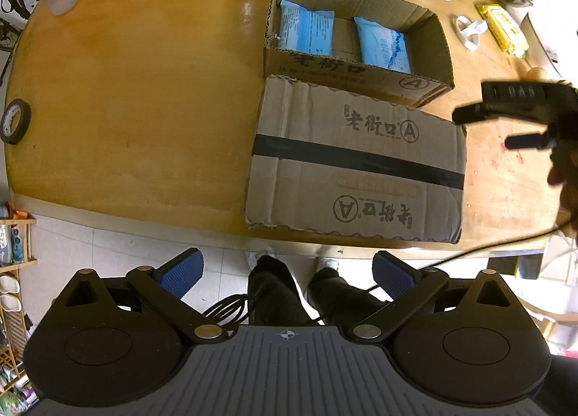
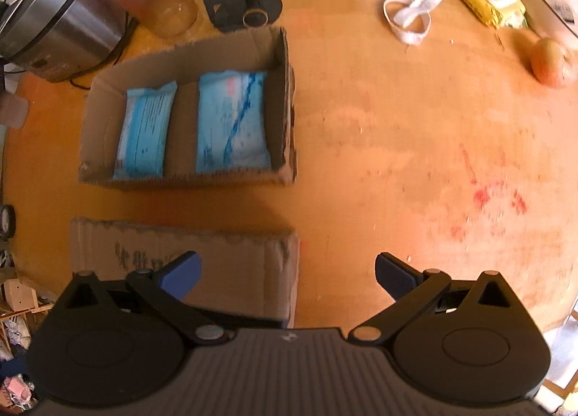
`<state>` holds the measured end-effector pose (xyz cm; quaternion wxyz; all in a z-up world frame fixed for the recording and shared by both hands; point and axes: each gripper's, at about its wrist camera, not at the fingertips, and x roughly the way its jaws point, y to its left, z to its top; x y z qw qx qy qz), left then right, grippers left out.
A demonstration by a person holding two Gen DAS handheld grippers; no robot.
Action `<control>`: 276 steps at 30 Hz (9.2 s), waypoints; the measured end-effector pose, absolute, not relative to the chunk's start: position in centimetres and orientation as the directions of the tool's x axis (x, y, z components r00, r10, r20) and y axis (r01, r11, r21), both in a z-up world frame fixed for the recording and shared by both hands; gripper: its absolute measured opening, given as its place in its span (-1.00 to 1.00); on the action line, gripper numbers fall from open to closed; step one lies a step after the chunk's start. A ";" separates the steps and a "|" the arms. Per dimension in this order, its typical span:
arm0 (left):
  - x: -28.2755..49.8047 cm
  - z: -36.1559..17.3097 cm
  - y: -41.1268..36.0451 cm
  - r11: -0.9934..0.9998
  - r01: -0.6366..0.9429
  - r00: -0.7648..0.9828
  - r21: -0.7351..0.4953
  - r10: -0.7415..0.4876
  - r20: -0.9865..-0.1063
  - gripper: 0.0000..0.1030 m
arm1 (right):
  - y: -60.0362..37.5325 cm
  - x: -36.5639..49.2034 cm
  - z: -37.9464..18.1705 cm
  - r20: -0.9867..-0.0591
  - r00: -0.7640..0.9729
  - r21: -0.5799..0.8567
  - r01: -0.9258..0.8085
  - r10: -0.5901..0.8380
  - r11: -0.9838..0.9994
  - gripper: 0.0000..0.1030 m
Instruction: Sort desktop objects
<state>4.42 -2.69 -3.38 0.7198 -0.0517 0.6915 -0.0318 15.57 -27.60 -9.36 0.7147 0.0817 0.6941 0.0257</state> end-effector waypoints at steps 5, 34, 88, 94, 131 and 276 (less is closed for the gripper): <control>4.7 -3.4 -2.6 0.993 -0.029 0.044 -0.118 -0.116 -0.992 1.00 | -27.4 13.6 -9.2 -0.987 0.042 0.160 0.076 0.157 0.984 1.00; 7.7 -3.2 0.5 0.991 0.060 0.074 -0.120 -0.124 -0.990 1.00 | -27.5 8.5 -9.3 -0.976 0.061 0.215 0.202 0.207 0.955 1.00; 12.2 -12.2 3.2 0.848 0.067 0.043 -0.526 -0.529 -0.848 0.53 | -30.3 9.6 -13.6 -0.881 0.101 0.473 0.203 0.462 0.857 0.53; 12.5 -13.8 4.5 0.826 0.018 0.031 -0.563 -0.564 -0.825 0.19 | -30.5 9.4 -14.0 -0.865 0.116 0.501 0.224 0.488 0.836 0.23; 11.5 -2.1 4.2 0.863 0.030 0.139 -0.504 -0.502 -0.853 0.08 | -30.1 10.6 -4.2 -0.841 0.092 0.541 0.175 0.533 0.823 0.16; 17.0 -0.2 1.2 0.931 0.008 0.127 -0.365 -0.363 -0.923 1.00 | -29.4 17.4 -1.9 -0.896 0.137 0.438 0.114 0.423 0.892 1.00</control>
